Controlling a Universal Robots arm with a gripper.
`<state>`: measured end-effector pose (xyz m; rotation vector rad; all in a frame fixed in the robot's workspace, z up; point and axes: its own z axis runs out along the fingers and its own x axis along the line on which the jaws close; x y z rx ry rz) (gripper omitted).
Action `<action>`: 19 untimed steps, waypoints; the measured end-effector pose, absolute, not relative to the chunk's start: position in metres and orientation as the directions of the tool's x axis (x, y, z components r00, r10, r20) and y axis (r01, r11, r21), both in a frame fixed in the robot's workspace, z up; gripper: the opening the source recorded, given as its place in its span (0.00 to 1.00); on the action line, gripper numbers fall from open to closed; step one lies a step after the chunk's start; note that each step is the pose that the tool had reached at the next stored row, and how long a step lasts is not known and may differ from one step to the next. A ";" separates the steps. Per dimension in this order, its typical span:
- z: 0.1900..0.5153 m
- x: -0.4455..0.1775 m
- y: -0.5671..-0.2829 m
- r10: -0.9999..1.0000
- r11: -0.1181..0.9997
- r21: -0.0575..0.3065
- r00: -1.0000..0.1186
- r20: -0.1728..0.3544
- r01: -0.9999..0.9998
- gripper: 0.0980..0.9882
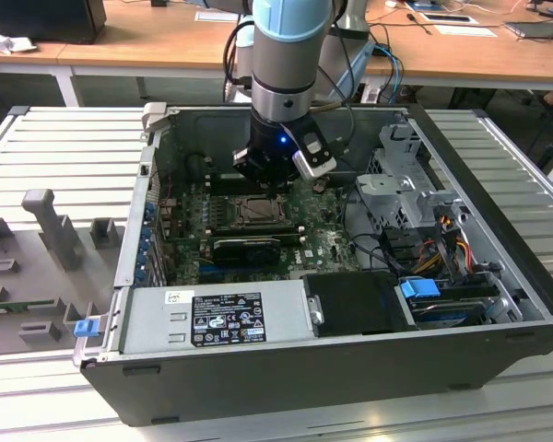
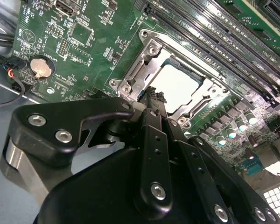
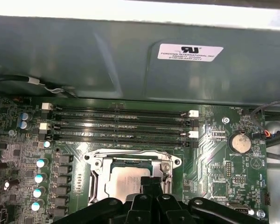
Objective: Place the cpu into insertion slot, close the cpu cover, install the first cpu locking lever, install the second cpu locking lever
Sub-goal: 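Install the second cpu locking lever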
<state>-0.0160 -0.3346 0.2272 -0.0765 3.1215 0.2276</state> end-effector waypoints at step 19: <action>0.234 -0.016 -0.343 -0.048 0.988 0.145 -0.999 -0.014 -0.050 0.01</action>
